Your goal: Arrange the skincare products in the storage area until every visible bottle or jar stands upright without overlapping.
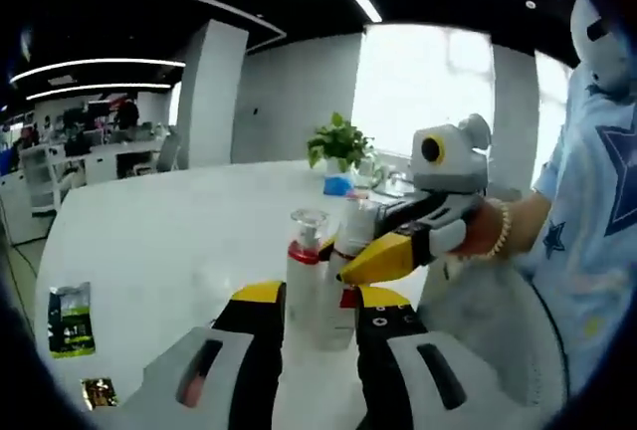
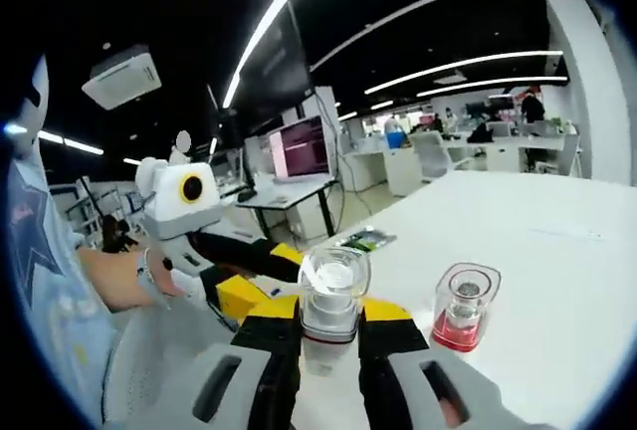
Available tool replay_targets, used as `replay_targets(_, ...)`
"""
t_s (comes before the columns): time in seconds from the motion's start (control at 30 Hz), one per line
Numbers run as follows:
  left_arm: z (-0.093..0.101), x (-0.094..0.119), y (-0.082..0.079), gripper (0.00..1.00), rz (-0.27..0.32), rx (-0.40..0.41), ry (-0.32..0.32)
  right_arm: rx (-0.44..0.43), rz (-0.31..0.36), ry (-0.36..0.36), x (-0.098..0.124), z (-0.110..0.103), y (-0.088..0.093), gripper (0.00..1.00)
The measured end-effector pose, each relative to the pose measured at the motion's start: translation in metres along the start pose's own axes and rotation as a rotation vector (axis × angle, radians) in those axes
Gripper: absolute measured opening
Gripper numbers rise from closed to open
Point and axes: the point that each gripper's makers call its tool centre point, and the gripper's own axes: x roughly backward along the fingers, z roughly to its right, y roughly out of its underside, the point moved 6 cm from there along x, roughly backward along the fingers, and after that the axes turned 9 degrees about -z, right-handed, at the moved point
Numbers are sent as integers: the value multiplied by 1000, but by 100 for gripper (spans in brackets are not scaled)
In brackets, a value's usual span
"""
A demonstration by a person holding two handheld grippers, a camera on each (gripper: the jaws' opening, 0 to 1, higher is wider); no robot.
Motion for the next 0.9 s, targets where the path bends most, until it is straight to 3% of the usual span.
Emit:
replay_targets(0.03,2,0,-6,25,70,31,23,9,-13,4,0,1,2,16)
replay_targets(0.13,5,5,-14,26,158,123,109,95,-78,-20,-4,-4,12,16)
replay_targets(0.2,4,6,-14,25,169,137,126,155,-120,-39,-9,-10,20,16)
replay_targets(0.23,6,5,-13,25,159,122,131,178,-133,-47,-11,-13,23,16)
replay_targets(0.33,22,-3,-9,26,109,102,245,196,-172,-66,-18,-18,34,16)
replay_targets(0.37,25,-6,-7,27,91,106,257,202,-184,-73,-19,-18,37,16)
replay_targets(0.5,26,-13,2,24,16,25,214,235,-223,-125,-21,-22,44,16)
replay_targets(0.7,34,-21,11,22,-59,12,257,254,-256,-163,-20,-22,48,17)
replay_targets(0.83,38,-24,14,22,-72,-14,258,282,-264,-182,-17,-23,49,17)
replay_targets(0.9,37,-27,19,20,-110,-53,237,270,-259,-199,-16,-23,48,17)
